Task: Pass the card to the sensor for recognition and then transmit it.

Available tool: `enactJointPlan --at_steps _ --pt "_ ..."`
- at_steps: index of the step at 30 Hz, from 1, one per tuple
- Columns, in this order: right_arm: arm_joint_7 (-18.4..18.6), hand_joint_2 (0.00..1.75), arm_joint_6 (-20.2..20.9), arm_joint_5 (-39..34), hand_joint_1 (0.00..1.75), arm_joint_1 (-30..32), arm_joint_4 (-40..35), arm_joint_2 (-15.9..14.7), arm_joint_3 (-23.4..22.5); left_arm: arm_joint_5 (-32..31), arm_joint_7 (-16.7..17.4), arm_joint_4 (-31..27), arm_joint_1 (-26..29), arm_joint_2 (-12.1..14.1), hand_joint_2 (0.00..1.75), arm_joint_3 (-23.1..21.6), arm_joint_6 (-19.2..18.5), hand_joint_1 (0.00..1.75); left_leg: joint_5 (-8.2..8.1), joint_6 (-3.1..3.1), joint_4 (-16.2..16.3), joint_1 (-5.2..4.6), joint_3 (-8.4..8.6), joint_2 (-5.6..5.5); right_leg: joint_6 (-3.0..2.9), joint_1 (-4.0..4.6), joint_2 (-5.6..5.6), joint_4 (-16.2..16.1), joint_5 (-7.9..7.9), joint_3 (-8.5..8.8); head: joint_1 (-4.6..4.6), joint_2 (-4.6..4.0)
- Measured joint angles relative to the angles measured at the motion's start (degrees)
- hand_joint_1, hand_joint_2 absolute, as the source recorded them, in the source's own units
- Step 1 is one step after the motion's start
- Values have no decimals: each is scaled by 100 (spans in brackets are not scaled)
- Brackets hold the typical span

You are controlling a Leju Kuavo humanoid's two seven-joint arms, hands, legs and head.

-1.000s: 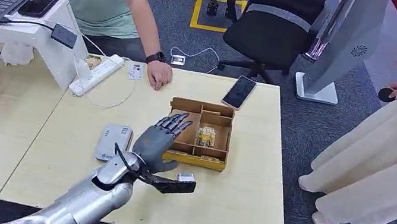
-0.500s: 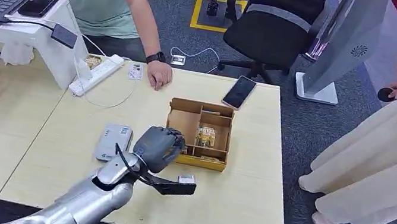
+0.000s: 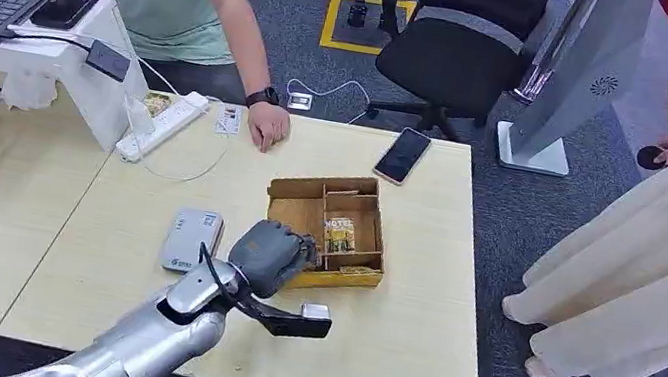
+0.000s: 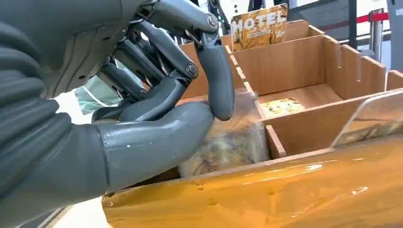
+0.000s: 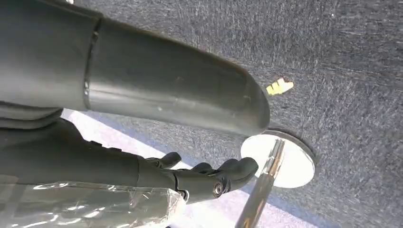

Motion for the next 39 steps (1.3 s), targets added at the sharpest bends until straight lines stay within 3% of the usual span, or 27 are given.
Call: enactJointPlan --at_steps 6,21,22,30,31,39 --pt "44 0 0 11 0 14 -79 -9 -2 -65 55 0 -8 0 175 -39 159 175 0 0 0 0 0 0 0 0 0 0 0 0 0 0" --pt "225 0 0 114 0 54 -236 -11 -2 -387 171 -20 -50 -28 175 -44 1148 175 0 0 1 0 1 0 0 0 0 0 0 0 0 0" --pt "225 0 0 114 0 56 -245 -11 -2 -398 177 -20 -55 -39 175 -44 1178 141 0 0 1 0 1 0 0 0 0 0 0 0 0 0" --pt "225 0 0 114 0 65 -280 -9 -2 -417 181 -22 -78 -83 175 -44 1228 141 0 0 1 0 1 0 0 0 1 0 0 0 0 0" --pt "225 0 0 114 0 66 -280 -9 -2 -417 181 -22 -79 -87 175 -44 1228 0 0 0 1 0 1 0 0 0 1 0 0 0 0 0" --pt "205 0 0 98 0 71 -280 -9 -2 -389 208 -33 -88 -92 175 -42 1331 0 0 0 1 0 1 0 0 0 1 0 0 0 0 0"
